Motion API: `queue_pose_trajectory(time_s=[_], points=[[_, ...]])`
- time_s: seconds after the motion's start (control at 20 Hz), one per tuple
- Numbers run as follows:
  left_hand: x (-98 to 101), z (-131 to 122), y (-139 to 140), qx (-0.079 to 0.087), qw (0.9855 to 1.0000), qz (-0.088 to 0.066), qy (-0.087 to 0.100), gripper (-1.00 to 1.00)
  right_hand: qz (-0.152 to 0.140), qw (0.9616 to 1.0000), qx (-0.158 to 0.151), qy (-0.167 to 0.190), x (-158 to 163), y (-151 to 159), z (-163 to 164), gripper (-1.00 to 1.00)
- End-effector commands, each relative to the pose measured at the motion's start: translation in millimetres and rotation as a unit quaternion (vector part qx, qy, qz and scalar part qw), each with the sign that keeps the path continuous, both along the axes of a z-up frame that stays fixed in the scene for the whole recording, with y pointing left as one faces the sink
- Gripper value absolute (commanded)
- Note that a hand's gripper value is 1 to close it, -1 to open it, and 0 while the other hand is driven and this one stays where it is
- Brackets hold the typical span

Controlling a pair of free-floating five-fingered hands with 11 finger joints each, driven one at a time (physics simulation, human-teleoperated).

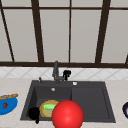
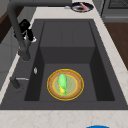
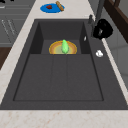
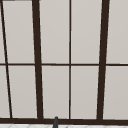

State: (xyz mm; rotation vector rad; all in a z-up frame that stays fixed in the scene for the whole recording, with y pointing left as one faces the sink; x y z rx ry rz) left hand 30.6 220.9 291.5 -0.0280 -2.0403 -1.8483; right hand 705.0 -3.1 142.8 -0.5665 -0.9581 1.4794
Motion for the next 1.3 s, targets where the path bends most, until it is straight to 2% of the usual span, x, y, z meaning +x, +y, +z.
queue_pose_trajectory(time_s=[0.0,0.05,0.1,0.15,0.2,0.25,0.3,0.45,0.7,0.9,0.95,1.25], points=[[0.0,0,0,0.0,1.0,0.0,0.0,0.0,-0.004,0.9992,0.039,0.002,0,-5,-22,1.0],[0.0,0,0,0.0,1.0,0.0,0.0,0.0,0.0,0.9997,0.014,0.019,0,-2,-15,1.0],[0.0,0,0,0.0,1.0,0.0,0.0,0.0,0.001,0.9998,0.0,0.019,1,-1,-7,1.0],[0.0,0,0,0.0,1.0,0.0,0.0,0.0,-0.018,0.9995,-0.008,0.024,11,8,1,-1.0],[0.0,0,0,0.0,1.0,0.0,0.0,0.0,-0.038,0.9984,-0.026,0.032,17,16,3,-1.0],[0.0,0,0,0.0,1.0,0.0,0.0,0.0,-0.012,0.9983,-0.026,0.051,14,9,5,-1.0],[0.0,0,0,0.0,1.0,0.0,0.0,0.0,0.0,0.9986,-0.025,0.047,4,4,11,-1.0],[0.0,0,0,0.0,1.0,0.0,0.0,0.0,0.005,0.9991,-0.022,0.037,1,-4,32,-1.0],[0.0,0,0,0.0,1.0,0.0,0.0,0.0,0.01,0.9984,-0.021,0.052,-4,-17,63,-1.0],[0.0,0,0,0.0,1.0,0.0,0.0,0.0,0.005,0.9983,-0.02,0.054,-20,-25,52,-1.0],[0.0,0,0,0.0,1.0,0.0,0.0,0.0,-0.002,0.9985,-0.021,0.051,-29,-25,50,-1.0],[0.0,0,0,0.0,1.0,0.0,0.0,0.0,0.0,0.9996,-0.026,0.005,-68,-36,53,-1.0]])
